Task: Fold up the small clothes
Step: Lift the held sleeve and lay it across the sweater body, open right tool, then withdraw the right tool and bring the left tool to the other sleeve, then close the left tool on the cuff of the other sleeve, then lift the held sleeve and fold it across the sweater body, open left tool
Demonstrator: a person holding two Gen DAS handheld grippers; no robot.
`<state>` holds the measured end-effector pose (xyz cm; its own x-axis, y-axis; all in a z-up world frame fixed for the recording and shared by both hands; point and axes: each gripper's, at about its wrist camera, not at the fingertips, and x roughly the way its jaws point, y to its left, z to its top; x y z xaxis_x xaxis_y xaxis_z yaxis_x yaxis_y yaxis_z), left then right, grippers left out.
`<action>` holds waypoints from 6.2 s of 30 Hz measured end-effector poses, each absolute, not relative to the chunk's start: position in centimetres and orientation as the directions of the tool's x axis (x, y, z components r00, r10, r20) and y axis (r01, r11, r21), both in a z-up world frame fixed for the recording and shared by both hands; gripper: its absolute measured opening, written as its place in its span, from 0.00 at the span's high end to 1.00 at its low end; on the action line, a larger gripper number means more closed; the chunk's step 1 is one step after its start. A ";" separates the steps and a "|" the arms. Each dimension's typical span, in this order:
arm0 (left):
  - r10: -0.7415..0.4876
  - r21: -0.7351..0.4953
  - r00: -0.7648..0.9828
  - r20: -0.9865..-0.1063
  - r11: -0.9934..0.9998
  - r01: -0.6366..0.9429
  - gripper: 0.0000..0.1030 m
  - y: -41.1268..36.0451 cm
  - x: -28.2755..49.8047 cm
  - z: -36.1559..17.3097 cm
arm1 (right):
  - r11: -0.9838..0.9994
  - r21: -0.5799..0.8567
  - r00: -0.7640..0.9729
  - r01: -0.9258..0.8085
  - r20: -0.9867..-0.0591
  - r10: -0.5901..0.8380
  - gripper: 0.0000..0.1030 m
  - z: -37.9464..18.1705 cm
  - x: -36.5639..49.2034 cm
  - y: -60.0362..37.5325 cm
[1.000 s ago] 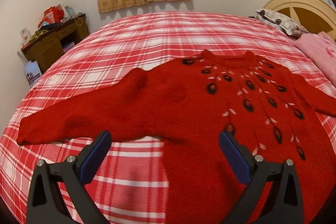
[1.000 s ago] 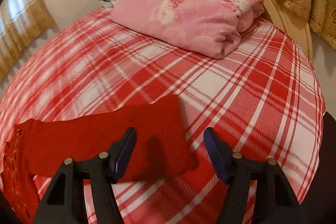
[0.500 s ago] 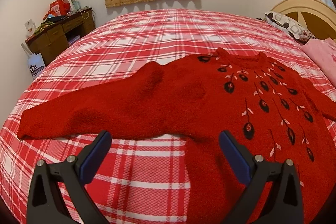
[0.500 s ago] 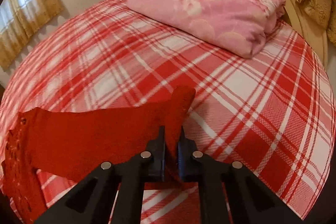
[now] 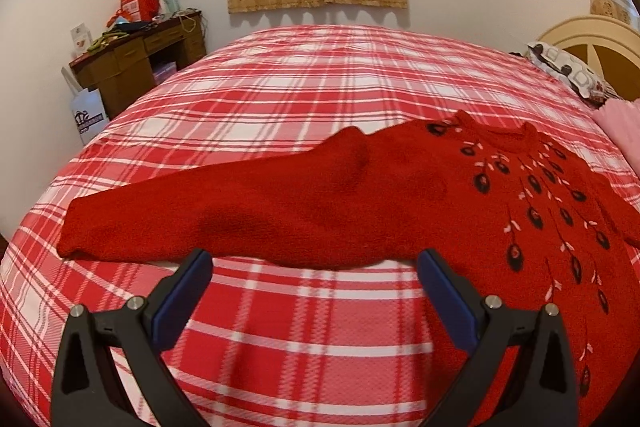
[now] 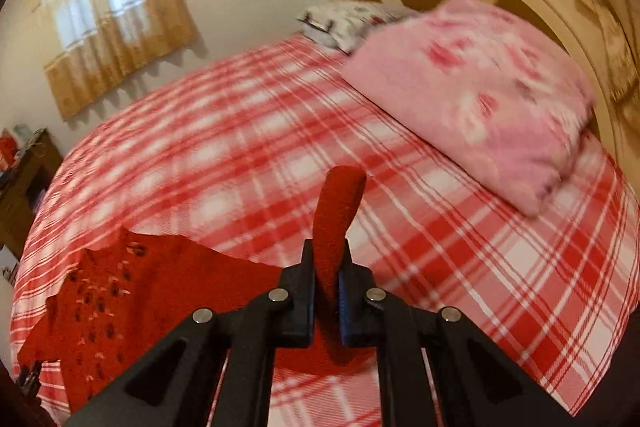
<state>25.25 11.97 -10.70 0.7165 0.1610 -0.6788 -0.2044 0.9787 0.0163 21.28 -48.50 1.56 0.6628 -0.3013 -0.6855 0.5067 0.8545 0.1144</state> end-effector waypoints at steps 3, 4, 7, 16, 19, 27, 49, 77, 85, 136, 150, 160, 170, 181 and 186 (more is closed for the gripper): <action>0.176 0.024 0.715 -0.677 0.976 -0.218 0.00 12.8 25.0 -10.8 | 0.880 0.099 0.691 0.464 -0.662 -0.290 0.92 3.4 22.8 -46.4; 0.180 0.024 0.714 -0.677 0.975 -0.222 0.00 13.2 24.9 -10.8 | 0.890 0.089 0.699 0.447 -0.655 -0.285 0.92 4.0 23.4 -45.5; 0.198 0.027 0.710 -0.676 0.969 -0.244 0.00 14.6 24.8 -10.9 | 0.910 0.067 0.719 0.408 -0.638 -0.275 0.92 5.3 24.8 -43.5; 0.263 0.026 0.694 -0.670 0.943 -0.332 0.00 19.8 23.8 -11.1 | 0.961 0.011 0.766 0.275 -0.607 -0.212 0.92 7.5 28.7 -36.4; 0.284 0.029 0.686 -0.670 0.933 -0.358 0.00 21.3 23.4 -11.3 | 0.972 0.004 0.775 0.236 -0.604 -0.186 0.92 7.7 29.8 -34.3; 0.321 0.026 0.664 -0.675 0.910 -0.413 0.00 24.5 22.6 -11.9 | 0.991 -0.034 0.797 0.126 -0.591 -0.121 0.92 8.6 32.1 -28.5; 0.343 0.036 0.633 -0.694 0.894 -0.446 0.00 26.7 21.6 -13.0 | 0.950 -0.142 0.732 -0.277 -0.672 0.113 0.92 1.7 37.9 -8.6; 0.410 0.037 0.578 -0.706 0.836 -0.548 0.00 31.3 19.2 -12.4 | 0.990 -0.123 0.544 -0.067 -0.836 -0.067 0.52 -13.4 34.2 -24.1; 0.438 0.074 0.579 -0.687 0.836 -0.544 0.00 31.2 20.1 -11.4 | 0.989 -0.093 0.575 -0.112 -0.818 -0.012 0.52 -9.7 34.1 -19.0; 0.294 -0.146 0.578 -0.761 0.791 -0.594 0.12 38.9 21.4 -12.7 | 0.991 -0.083 0.623 -0.108 -0.782 0.003 0.42 -14.9 30.0 -23.5; 0.317 -0.066 0.531 -0.786 0.810 -0.582 0.87 37.7 25.1 -14.3 | 0.993 -0.061 0.660 -0.105 -0.751 0.023 0.27 -15.6 29.6 -23.5; 0.266 -0.144 0.584 -0.767 0.815 -0.561 0.88 38.0 23.5 -12.9 | 0.993 -0.058 0.663 -0.104 -0.748 0.026 0.26 -15.6 29.5 -23.6; 0.242 -0.167 0.656 -0.715 0.852 -0.497 0.89 35.9 23.1 -8.7 | 0.989 0.122 0.716 -0.082 -0.683 0.144 0.26 -12.3 27.6 -25.8; 0.148 -0.267 0.741 -0.654 0.872 -0.411 0.89 32.2 24.3 -2.3 | 0.979 0.199 0.752 -0.047 -0.638 0.166 0.25 -10.4 23.7 -29.3; 0.118 -0.280 0.764 -0.635 0.886 -0.369 0.89 29.8 24.9 -0.3 | 0.978 0.206 0.761 -0.021 -0.631 0.149 0.25 -10.8 22.3 -30.8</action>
<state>24.89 29.82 -0.32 0.7635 0.1180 -0.6349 -0.3695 0.8861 -0.2797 22.29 -30.84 -10.80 0.7610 0.1492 -0.6313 -0.0210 0.9783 0.2060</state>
